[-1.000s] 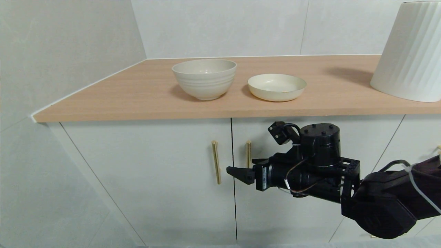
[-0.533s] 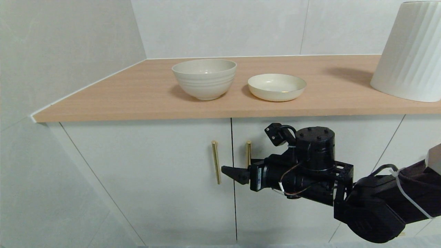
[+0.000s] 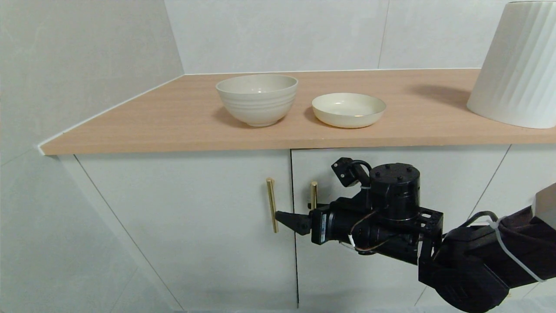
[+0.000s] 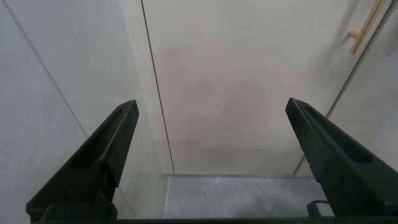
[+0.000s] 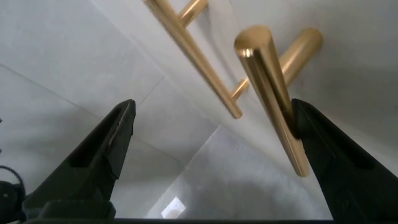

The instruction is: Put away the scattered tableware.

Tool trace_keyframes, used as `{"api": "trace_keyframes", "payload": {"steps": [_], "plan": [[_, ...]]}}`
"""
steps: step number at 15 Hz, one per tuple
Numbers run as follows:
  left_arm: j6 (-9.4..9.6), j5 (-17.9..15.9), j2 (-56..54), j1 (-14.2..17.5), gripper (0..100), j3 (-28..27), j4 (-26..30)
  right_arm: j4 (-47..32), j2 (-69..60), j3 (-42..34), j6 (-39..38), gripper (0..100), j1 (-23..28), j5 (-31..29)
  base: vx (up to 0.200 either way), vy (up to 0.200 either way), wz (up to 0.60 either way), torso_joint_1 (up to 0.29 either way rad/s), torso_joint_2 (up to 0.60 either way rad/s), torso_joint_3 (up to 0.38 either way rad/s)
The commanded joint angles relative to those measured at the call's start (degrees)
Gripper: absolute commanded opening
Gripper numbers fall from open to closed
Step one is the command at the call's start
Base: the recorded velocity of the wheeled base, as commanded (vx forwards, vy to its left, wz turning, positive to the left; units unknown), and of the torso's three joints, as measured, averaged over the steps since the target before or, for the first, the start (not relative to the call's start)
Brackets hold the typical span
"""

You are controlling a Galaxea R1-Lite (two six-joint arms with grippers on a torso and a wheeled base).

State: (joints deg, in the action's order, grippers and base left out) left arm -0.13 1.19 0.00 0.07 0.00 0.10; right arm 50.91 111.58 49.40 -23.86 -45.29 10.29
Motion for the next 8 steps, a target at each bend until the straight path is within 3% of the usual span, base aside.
{"api": "trace_keyframes", "payload": {"steps": [1,8], "plan": [[-0.04,0.0,0.0,0.0,100,0.0,0.0,0.1,-0.4,0.0,0.0,100,-0.3,0.3,0.000,0.000,0.00,0.000,0.00,0.000],[-0.04,0.0,0.0,0.0,100,0.0,0.0,0.0,-7.5,-6.7,-0.1,100,-1.7,3.7,0.000,0.000,0.00,0.000,0.00,0.000]]}}
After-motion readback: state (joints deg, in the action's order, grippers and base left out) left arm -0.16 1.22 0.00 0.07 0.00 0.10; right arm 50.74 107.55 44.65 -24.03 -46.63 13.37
